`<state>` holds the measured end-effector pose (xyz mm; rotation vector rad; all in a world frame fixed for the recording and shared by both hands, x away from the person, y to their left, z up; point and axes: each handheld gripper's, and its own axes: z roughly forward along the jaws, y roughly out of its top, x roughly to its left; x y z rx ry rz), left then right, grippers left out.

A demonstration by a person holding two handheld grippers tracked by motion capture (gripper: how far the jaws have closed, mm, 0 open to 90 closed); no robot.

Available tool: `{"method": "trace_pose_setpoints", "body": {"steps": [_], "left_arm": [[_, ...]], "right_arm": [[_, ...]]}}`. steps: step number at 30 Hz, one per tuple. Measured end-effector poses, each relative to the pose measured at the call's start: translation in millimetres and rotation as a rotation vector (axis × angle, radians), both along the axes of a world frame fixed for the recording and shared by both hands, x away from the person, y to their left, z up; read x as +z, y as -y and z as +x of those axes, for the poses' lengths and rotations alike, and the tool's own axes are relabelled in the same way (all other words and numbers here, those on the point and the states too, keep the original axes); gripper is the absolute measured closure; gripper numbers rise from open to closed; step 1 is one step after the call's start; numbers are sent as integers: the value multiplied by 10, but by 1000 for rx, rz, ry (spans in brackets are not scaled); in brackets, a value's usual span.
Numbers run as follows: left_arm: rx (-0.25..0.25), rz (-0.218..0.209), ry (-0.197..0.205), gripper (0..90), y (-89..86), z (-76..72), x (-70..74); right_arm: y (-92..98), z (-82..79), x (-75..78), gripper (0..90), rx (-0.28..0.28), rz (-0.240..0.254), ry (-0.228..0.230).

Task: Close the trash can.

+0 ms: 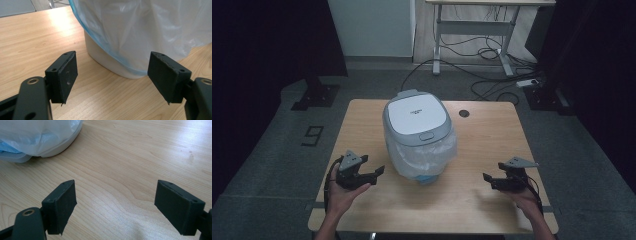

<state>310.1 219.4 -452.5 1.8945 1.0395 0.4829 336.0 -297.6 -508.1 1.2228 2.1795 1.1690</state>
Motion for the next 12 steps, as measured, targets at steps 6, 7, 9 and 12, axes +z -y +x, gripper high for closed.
{"method": "trace_pose_setpoints", "body": {"steps": [6,7,9,12], "left_arm": [[-4,2,-3,240,32,9,-24],[-4,2,-4,240,34,10,-28],[-4,3,-6,240,34,11,-34],[-2,3,-8,240,31,14,-47]], "right_arm": [[5,0,8,169,-3,3,8],[6,-2,9,168,-4,4,9],[11,-5,12,169,-6,4,11],[17,-3,12,168,-8,5,12]]}}
